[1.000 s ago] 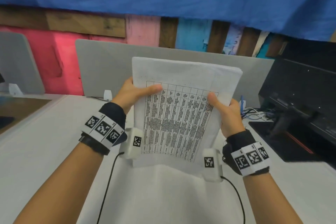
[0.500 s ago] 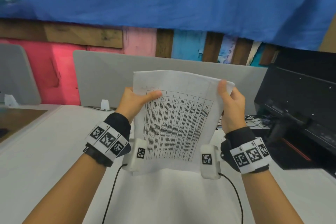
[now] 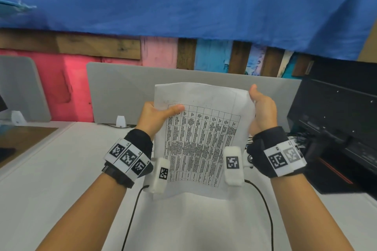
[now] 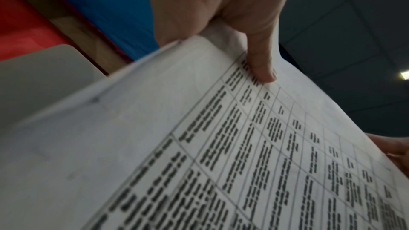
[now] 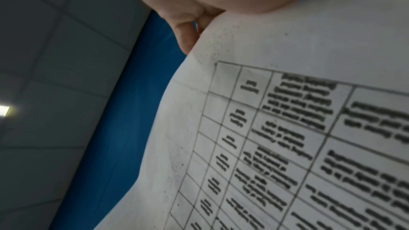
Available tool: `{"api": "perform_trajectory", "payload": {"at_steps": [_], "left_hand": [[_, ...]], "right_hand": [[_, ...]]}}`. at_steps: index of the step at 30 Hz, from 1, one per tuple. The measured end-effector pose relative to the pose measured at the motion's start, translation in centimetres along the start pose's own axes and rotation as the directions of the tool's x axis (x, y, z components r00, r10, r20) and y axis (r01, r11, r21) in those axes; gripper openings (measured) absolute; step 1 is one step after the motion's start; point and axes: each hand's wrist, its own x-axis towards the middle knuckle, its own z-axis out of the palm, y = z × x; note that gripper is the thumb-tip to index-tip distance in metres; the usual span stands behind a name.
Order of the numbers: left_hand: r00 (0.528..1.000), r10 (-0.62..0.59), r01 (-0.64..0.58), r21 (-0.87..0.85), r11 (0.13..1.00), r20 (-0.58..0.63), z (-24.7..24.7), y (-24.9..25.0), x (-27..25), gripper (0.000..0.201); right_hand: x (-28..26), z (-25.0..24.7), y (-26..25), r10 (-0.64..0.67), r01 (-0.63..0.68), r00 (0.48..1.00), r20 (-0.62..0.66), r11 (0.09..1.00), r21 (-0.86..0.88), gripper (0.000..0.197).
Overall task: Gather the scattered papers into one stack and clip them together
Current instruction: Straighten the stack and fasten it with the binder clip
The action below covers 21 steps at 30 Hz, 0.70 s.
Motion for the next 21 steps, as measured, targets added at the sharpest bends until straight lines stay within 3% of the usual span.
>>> {"api": "perform_trajectory", "payload": {"at_steps": [2, 7, 10, 15, 18, 21], "left_hand": [[1.000, -0.005, 0.005, -0.010, 1.000, -0.005, 0.0, 0.0, 0.1, 0.012], [1.000, -0.014, 0.014, -0.028, 1.000, 0.003, 0.2, 0.2, 0.0, 0.013], [1.000, -0.023, 0.023, -0.039, 0.999, 0.003, 0.3, 0.4, 0.0, 0.014], [0.999, -0.032, 0.030, -0.045, 0.999, -0.037, 0.6, 1.0, -0.3, 0.004], [0.999, -0.002, -0.006, -0.140, 0.990, -0.053, 0.7, 2.2, 0.2, 0.030], [0.997, 0.013, -0.027, -0.180, 0.983, -0.076, 0.8, 3.1, 0.6, 0.040]], "right_hand": [[-0.1, -0.1, -0.2, -0.012, 0.013, 1.000, 0.029, 0.999, -0.033, 0.041], [-1.5, -1.6, 1.3, -0.143, 0.157, 0.958, 0.249, 0.987, -0.036, 0.081], [-1.6, -2.5, 3.6, -0.203, 0.236, 0.940, 0.275, 0.968, -0.090, 0.103], [-1.4, -2.2, 4.7, -0.214, 0.242, 0.951, 0.222, 0.964, -0.107, 0.081], [-1.1, -2.1, 4.7, -0.213, 0.239, 0.954, 0.211, 0.965, -0.111, 0.078], [-1.3, -1.9, 4.5, -0.202, 0.230, 0.955, 0.218, 0.967, -0.112, 0.079]]}}
